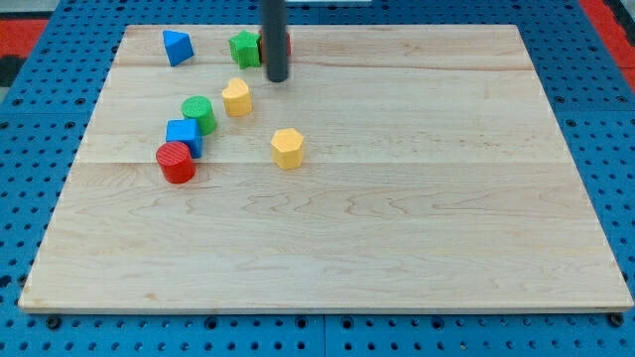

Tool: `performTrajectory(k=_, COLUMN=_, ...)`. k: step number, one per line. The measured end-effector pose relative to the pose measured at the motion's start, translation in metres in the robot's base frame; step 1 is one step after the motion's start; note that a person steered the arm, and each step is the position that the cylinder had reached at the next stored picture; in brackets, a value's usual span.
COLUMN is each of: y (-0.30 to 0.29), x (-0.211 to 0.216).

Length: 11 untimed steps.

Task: Place the green star at the center

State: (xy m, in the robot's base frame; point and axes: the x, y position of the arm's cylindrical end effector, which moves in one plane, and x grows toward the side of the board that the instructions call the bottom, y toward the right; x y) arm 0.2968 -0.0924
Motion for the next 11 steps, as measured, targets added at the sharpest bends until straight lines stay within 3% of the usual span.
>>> performTrajectory(k=1, y=-0.054, x=0.0)
performTrajectory(k=3, y=-0.07, x=-0.055)
performTrajectory(k=5, y=0.004, x=-0.056)
performTrajectory(k=6, y=-0.026, x=-0.077)
performTrajectory(k=7, y=0.001, x=-0.086)
performTrajectory(k=8, y=0.058, x=-0.036)
performTrajectory(k=9, y=0.08, x=0.041)
performTrajectory(k=10, y=0.064, x=0.024)
performTrajectory(k=11, y=0.051, x=0.046)
